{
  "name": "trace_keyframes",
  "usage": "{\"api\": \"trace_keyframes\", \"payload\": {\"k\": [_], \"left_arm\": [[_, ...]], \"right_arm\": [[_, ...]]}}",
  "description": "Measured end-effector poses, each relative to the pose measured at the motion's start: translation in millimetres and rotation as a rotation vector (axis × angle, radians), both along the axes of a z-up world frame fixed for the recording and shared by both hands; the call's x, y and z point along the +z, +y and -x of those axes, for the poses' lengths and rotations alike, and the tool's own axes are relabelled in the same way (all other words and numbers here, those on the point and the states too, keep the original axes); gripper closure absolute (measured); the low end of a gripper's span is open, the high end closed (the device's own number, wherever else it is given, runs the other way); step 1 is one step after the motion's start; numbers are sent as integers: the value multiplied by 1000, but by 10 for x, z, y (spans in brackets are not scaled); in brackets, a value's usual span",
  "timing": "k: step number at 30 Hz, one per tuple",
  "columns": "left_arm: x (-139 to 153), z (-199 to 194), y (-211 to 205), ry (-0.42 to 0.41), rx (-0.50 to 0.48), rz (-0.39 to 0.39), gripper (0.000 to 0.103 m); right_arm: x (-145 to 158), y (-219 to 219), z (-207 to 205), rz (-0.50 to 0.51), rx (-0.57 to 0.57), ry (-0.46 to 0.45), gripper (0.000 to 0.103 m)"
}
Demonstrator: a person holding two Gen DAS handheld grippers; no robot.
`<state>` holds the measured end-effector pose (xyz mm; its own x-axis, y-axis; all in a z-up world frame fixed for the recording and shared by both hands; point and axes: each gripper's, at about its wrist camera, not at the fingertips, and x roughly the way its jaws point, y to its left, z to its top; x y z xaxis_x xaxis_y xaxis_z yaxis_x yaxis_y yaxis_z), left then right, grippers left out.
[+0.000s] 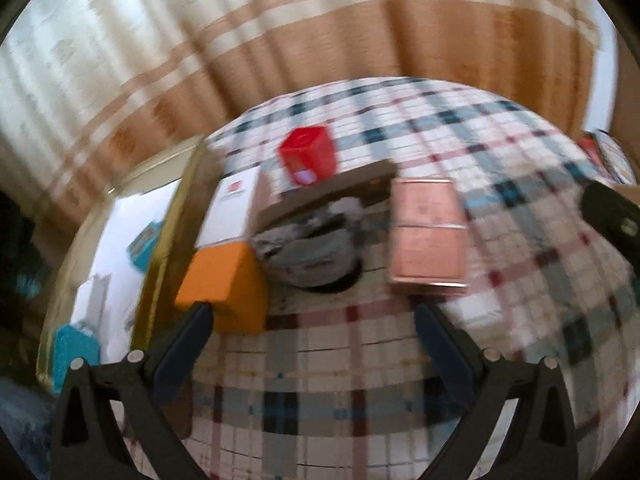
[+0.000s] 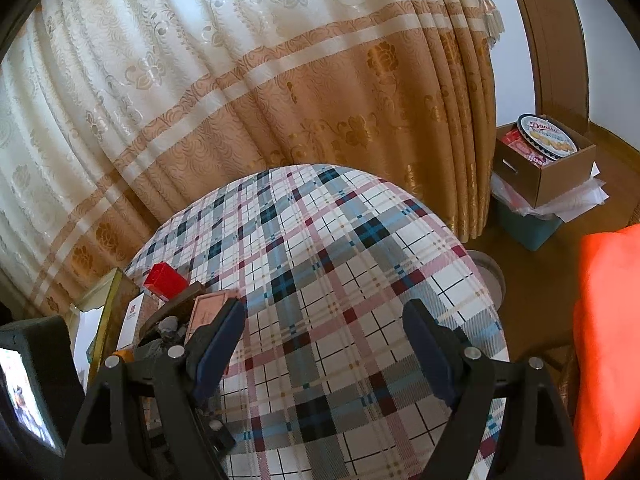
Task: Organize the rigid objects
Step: 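Close the left tool on the orange cube and lift it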
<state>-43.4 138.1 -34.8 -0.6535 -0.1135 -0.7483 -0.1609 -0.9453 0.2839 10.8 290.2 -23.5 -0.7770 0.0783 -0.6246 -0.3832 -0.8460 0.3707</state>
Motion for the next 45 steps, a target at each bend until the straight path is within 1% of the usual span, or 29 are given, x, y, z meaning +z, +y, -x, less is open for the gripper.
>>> {"api": "trace_keyframes", "payload": {"k": [2,4,6,8,11,13,17,19,20,21,26,27,28,29,30,31,32,33,34,36,37,40,42,45], "left_arm": [[38,-53,-4,26,-12,3,1],[101,-98,-47,74,2,14,1],[144,-43,-139,89,23,13,1],[167,65,-265,74,67,-15,1],[144,218,-365,21,100,-69,2],[103,259,-366,-9,111,-79,8],[26,273,-366,-35,154,-77,8],[-38,328,-409,-66,181,-96,11],[-37,333,-415,-57,178,-108,12],[-34,334,-406,-53,172,-107,16],[-59,385,-381,-60,150,-119,17],[-58,377,-378,-55,143,-121,18],[-60,362,-382,-49,132,-124,23],[-59,344,-384,-43,120,-127,24],[-57,329,-385,-38,113,-123,28],[-48,311,-405,-30,112,-117,35],[-35,307,-432,-25,108,-119,39],[-16,296,-478,-20,101,-129,47],[16,272,-541,-16,91,-152,55],[56,245,-652,-13,70,-202,63],[73,226,-696,-15,53,-234,64],[85,169,-720,-17,18,-261,64],[70,157,-683,-12,6,-242,64],[58,171,-628,-7,24,-216,61]], "right_arm": [[3,-7,-2,-4,3,0,20],[7,-14,0,-7,2,0,20],[12,-17,-5,-9,0,4,20],[14,-15,-9,-9,1,5,20],[16,-17,-9,-7,7,4,20],[22,-18,-12,-5,11,5,20],[7,-8,-3,9,17,6,20],[0,-8,3,14,16,5,20],[-4,-7,5,17,17,4,20],[-7,-7,12,18,18,2,20],[-7,-35,32,11,30,-2,20],[-7,-38,31,9,32,-2,20],[-4,-44,31,7,33,-1,20],[-2,-45,32,6,33,-1,20],[-1,-46,33,5,34,-1,20],[-1,-48,34,5,32,-2,20],[0,-50,33,5,31,-1,20],[2,-54,33,4,30,0,20],[1,-59,31,2,30,1,20],[0,-67,36,0,33,-3,20],[0,-72,35,-1,34,-4,20],[2,-108,46,-9,39,-9,20],[5,-136,53,-16,45,-12,20],[5,-156,65,-16,52,-12,20]]}}
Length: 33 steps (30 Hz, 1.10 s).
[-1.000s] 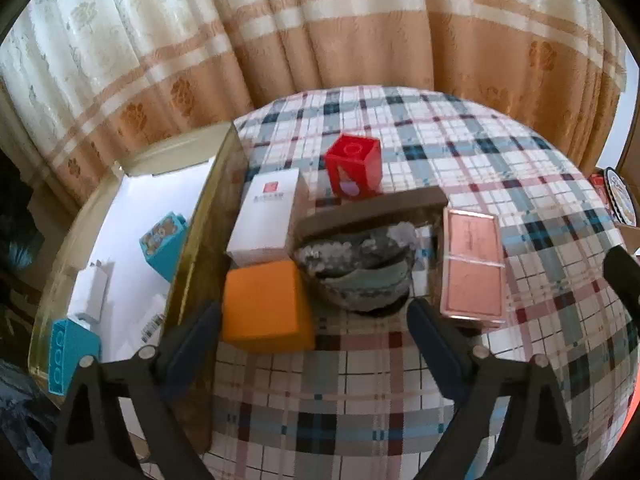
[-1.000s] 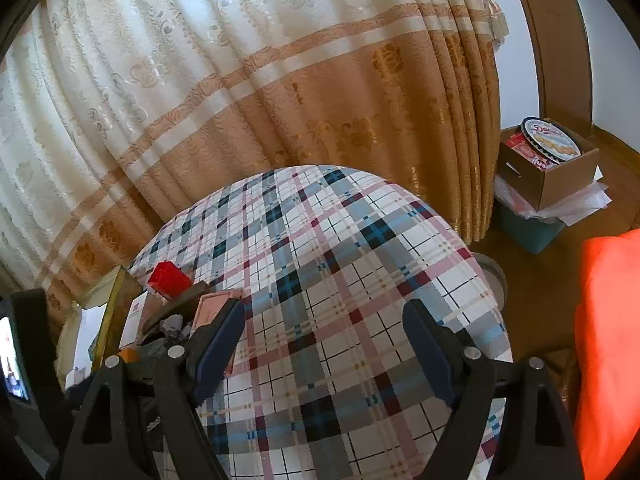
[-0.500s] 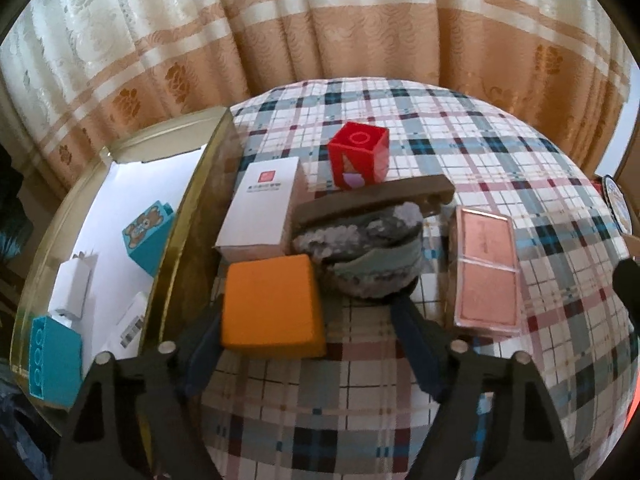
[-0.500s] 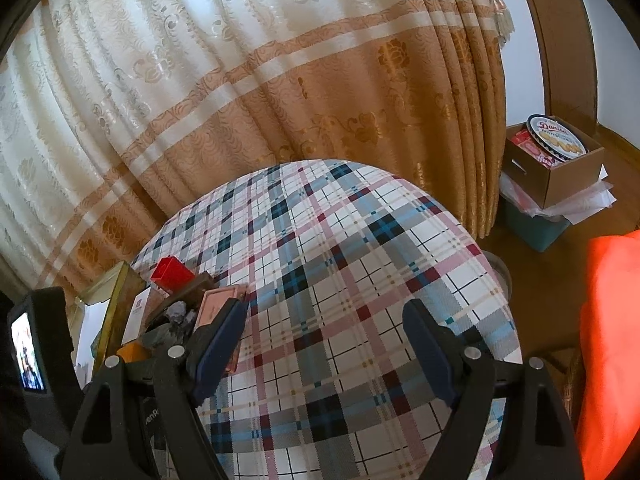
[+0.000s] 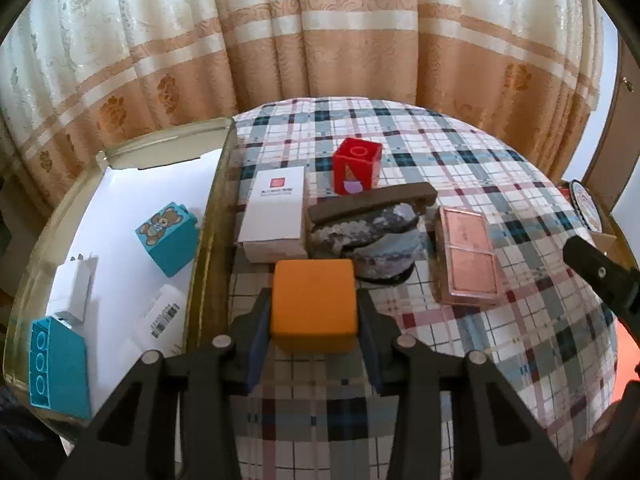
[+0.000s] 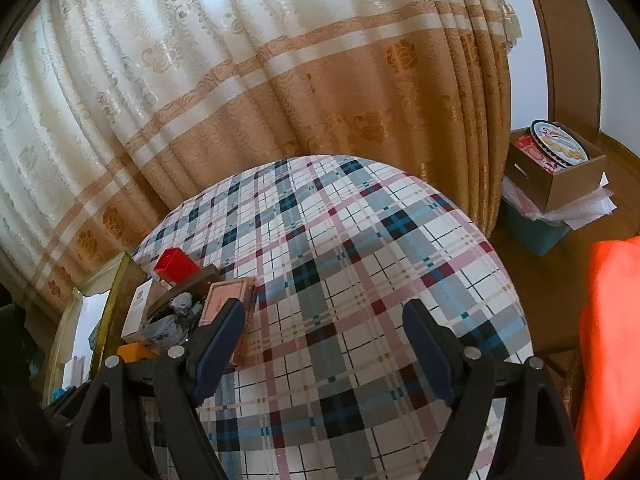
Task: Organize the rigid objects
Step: 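Close the left tool on the orange cube and lift it, then grasp the copper-pink box with the right tool while the left tool holds the orange cube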
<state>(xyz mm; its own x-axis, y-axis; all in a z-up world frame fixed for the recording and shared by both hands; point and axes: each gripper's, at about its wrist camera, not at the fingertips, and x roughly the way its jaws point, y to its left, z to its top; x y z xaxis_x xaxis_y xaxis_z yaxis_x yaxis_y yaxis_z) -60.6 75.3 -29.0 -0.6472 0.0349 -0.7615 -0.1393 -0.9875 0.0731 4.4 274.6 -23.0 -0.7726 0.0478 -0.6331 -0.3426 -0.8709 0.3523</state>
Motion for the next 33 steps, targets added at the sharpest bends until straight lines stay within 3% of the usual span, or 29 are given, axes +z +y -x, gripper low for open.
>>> {"api": "trace_keyframes", "payload": {"k": [3,6,9,10,12,13,18,24,28,33], "left_arm": [[-21,67,37,-10,7,37,57],[-64,109,144,-31,-12,68,41],[-96,95,185,-6,-17,102,42],[-85,93,163,1,-15,95,49],[-48,101,77,30,1,74,62],[-36,101,52,31,-12,54,63],[30,21,-65,22,-50,-40,64],[255,-313,-382,151,-136,-219,64],[414,-410,-551,232,-142,-274,64],[482,-375,-702,246,-108,-293,64]], "right_arm": [[-12,5,15,10,4,-3,20],[-30,20,37,24,9,-14,20],[-33,13,45,26,17,-16,20],[-32,9,47,24,20,-16,20],[-35,-2,61,20,24,-21,20],[-37,-7,65,19,25,-22,20],[-33,-16,75,14,29,-27,20],[8,-138,179,-6,62,-39,20],[26,-354,332,-54,101,-64,20],[-81,-609,600,-97,142,-149,20]]}}
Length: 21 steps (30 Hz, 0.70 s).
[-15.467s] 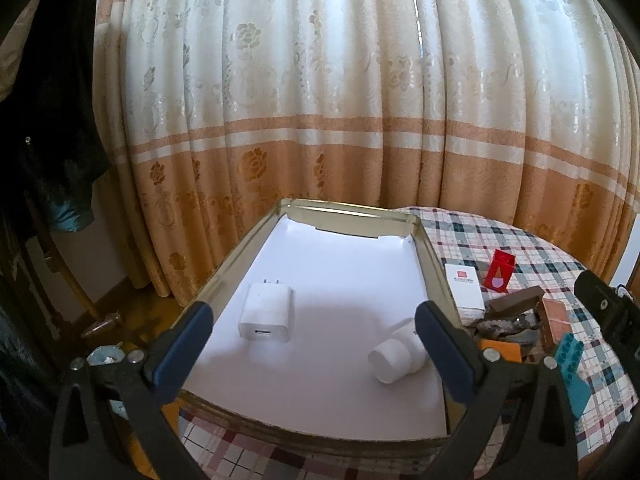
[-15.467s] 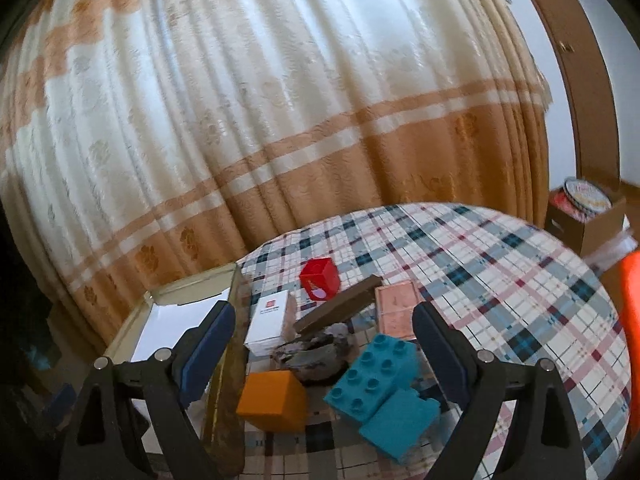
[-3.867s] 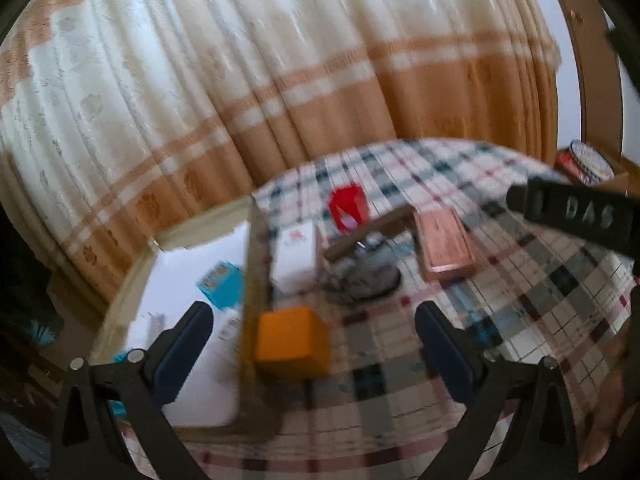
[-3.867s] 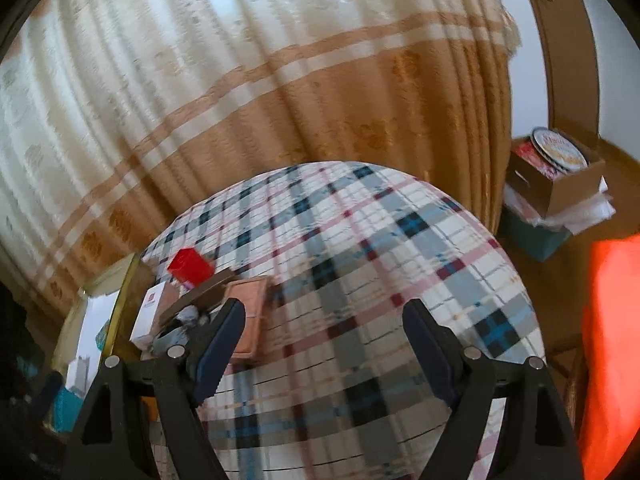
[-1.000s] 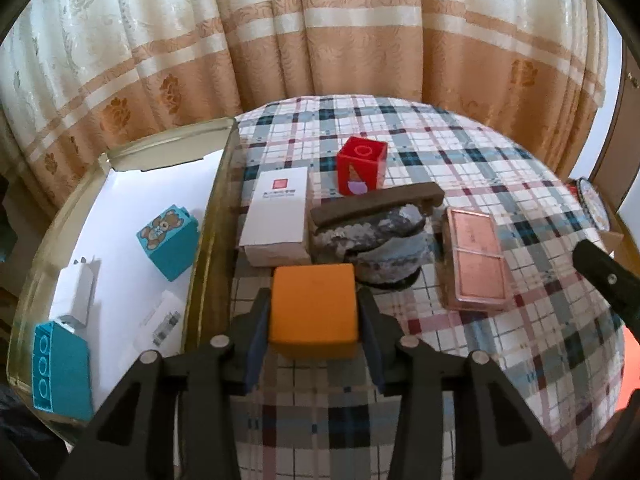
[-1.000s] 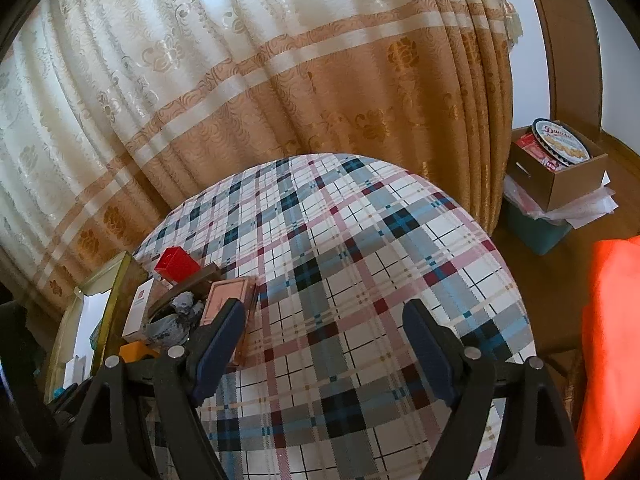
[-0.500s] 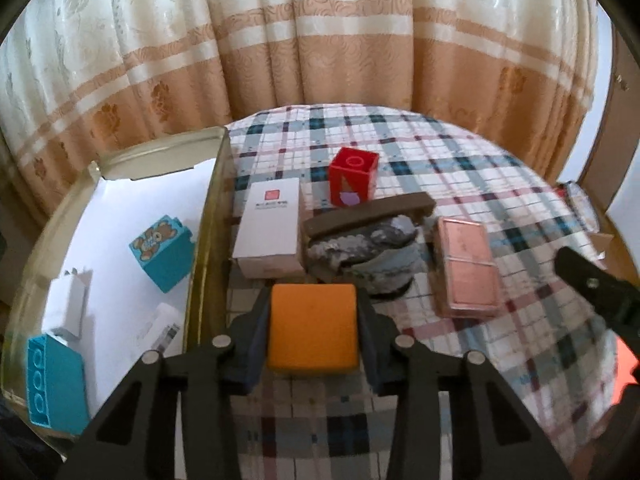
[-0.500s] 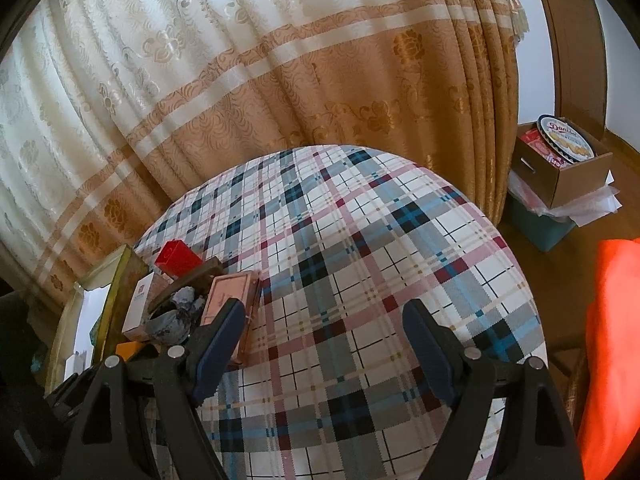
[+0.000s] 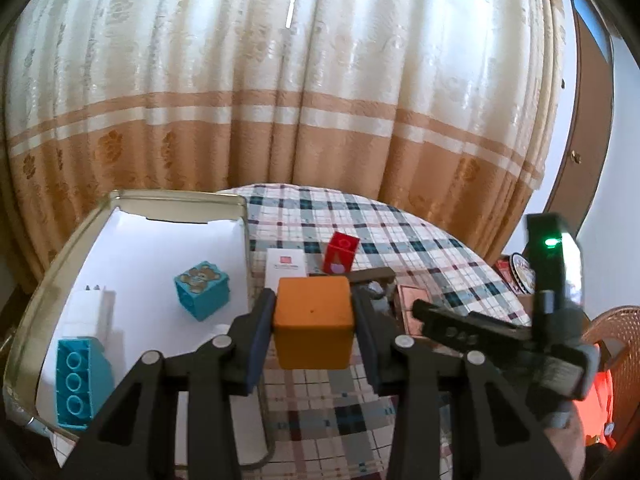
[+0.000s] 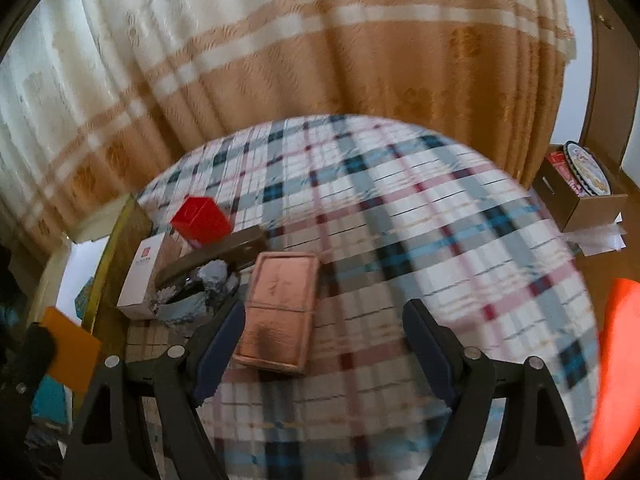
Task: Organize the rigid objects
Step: 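Grasp the copper-pink box with the right tool while the left tool holds the orange cube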
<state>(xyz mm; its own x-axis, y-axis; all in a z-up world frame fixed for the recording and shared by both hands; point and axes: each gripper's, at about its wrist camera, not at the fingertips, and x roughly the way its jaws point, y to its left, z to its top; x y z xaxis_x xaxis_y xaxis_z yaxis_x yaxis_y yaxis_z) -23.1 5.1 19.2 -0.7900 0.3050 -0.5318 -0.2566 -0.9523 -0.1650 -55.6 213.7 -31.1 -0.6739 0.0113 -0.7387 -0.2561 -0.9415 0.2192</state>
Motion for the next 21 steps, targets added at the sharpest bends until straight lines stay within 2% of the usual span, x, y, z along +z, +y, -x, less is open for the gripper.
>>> {"api": "trace_keyframes", "payload": {"k": [4,7,9,12,15,18,21], "left_arm": [[-16,37,13,-7,15,19,64],[-17,48,-10,-7,23,19,64],[-18,59,-11,-7,34,32,64],[-20,67,-27,-9,49,50,64],[-18,66,-22,-5,55,66,64],[-3,44,-23,0,59,77,64],[15,12,-33,9,58,74,64]], "right_arm": [[-55,-156,187,-79,9,-49,20],[-107,-247,277,-161,18,-79,30],[-127,-290,303,-214,23,-84,32],[-122,-291,304,-216,31,-86,34],[-105,-312,267,-217,38,-78,54],[-94,-309,237,-186,41,-72,54],[-43,-247,150,-120,23,-25,54]]}}
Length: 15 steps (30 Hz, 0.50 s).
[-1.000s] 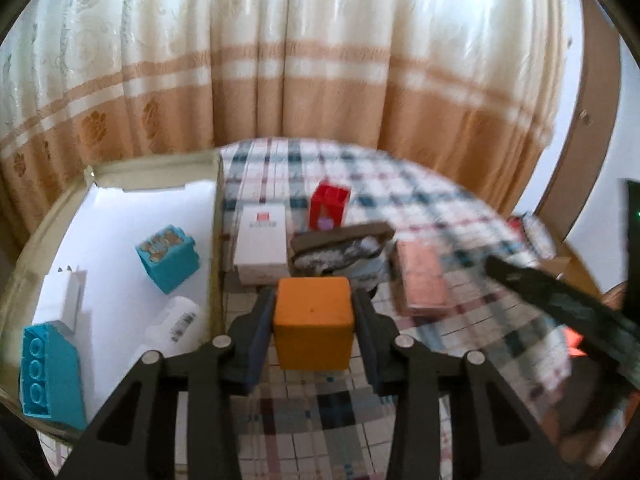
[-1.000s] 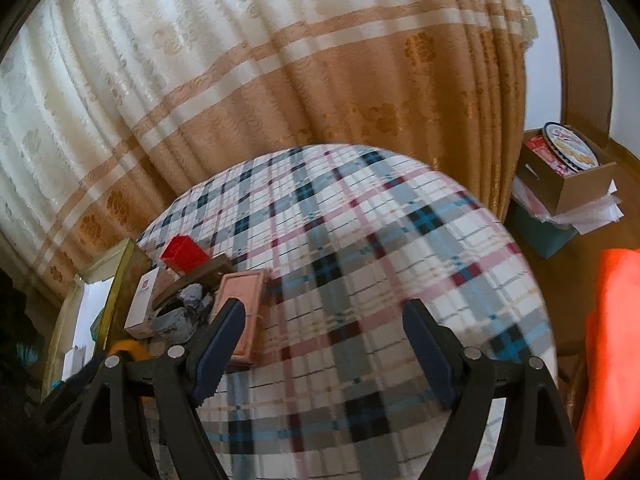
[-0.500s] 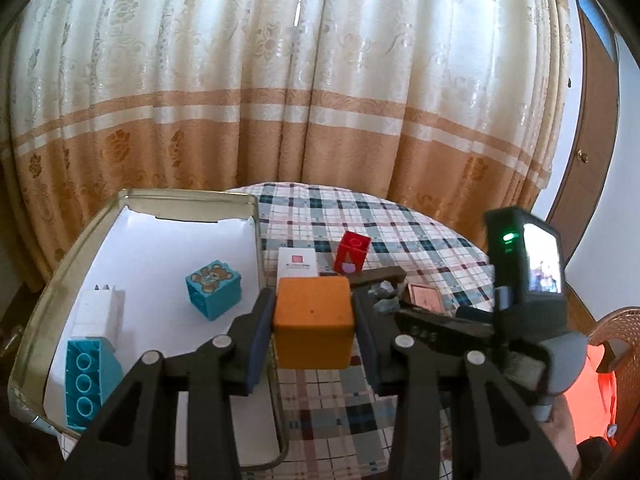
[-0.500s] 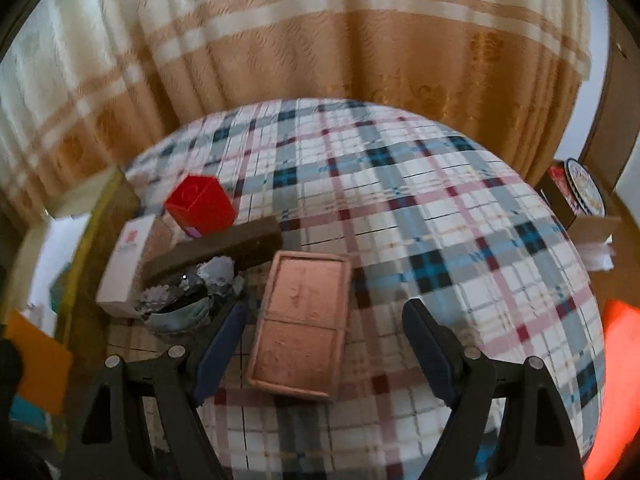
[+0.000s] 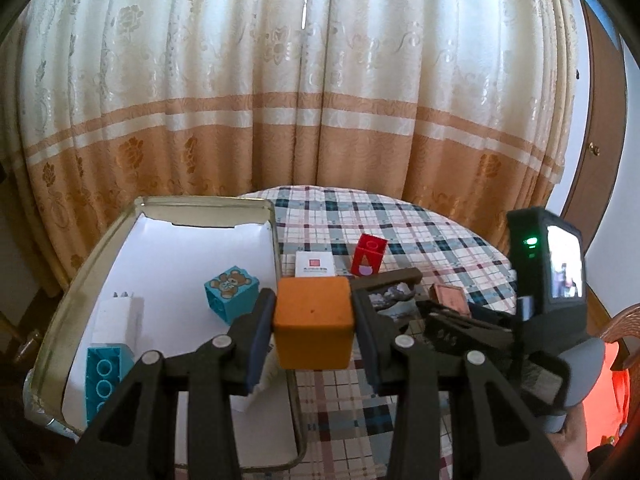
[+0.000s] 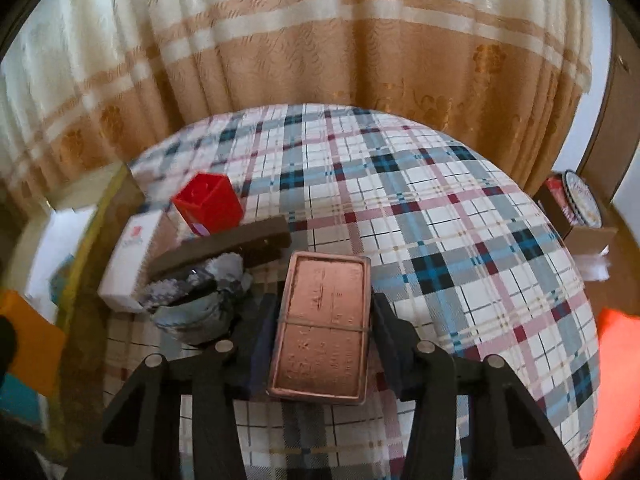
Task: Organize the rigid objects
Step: 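Grasp the copper-pink box with the right tool while the left tool holds the orange cube, then carry the orange cube and pink box into the gold tray and open both tools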
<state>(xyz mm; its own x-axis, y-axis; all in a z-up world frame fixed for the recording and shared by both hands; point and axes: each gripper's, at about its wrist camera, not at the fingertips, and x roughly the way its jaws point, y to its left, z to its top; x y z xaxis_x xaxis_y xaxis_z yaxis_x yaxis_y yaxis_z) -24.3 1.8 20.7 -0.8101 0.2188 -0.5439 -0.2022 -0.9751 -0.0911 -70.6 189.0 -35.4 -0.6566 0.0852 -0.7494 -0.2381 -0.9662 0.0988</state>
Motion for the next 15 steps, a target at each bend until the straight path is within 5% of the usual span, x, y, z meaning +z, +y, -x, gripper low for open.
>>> {"api": "trace_keyframes", "payload": {"k": [7,15], "left_arm": [[46,-64,-18,10,7,-4,64],[138,-125,-54,37,26,9,64]], "right_arm": [[257,-27,-343,26,-29,186,54],[523,-186,-490,74,-1,257,54]]}}
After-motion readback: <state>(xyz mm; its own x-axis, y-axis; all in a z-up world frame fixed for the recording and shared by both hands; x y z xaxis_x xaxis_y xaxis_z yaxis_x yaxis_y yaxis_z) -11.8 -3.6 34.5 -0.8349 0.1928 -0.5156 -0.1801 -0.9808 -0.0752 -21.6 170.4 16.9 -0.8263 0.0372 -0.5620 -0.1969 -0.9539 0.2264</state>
